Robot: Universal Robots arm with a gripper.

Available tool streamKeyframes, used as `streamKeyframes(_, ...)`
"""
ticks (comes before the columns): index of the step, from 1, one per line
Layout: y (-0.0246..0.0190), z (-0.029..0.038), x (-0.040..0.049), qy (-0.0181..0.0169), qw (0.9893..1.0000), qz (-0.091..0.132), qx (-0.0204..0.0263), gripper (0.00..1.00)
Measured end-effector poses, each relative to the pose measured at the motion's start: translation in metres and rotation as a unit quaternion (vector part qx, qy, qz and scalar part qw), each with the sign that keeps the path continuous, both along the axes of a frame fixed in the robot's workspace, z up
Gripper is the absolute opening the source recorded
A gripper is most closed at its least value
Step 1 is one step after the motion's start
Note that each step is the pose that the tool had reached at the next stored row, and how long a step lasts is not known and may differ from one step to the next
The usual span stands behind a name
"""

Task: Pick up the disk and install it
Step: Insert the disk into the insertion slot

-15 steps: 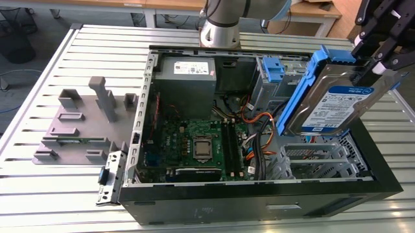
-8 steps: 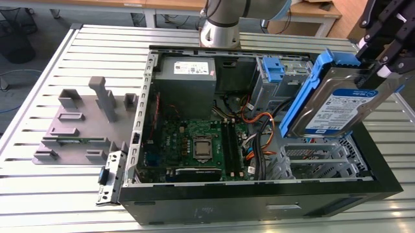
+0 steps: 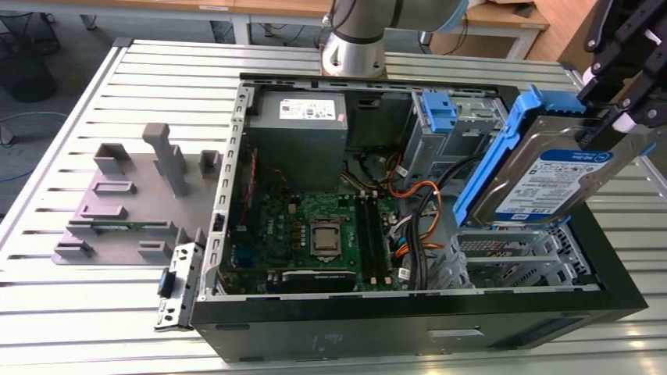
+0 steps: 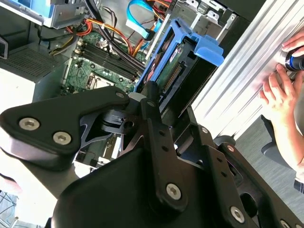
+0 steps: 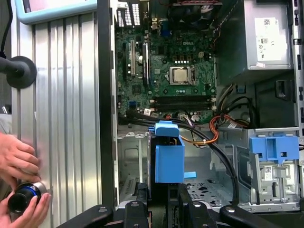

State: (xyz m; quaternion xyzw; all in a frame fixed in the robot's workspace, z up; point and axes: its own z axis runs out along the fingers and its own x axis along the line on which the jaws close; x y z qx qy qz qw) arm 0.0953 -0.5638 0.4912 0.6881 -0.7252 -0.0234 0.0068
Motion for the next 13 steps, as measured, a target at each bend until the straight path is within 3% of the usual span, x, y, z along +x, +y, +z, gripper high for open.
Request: streamKeyframes(13, -0.0021, -0.0058, 0.0121, 0.0, 1.0, 0.0, 0.0, 0.35)
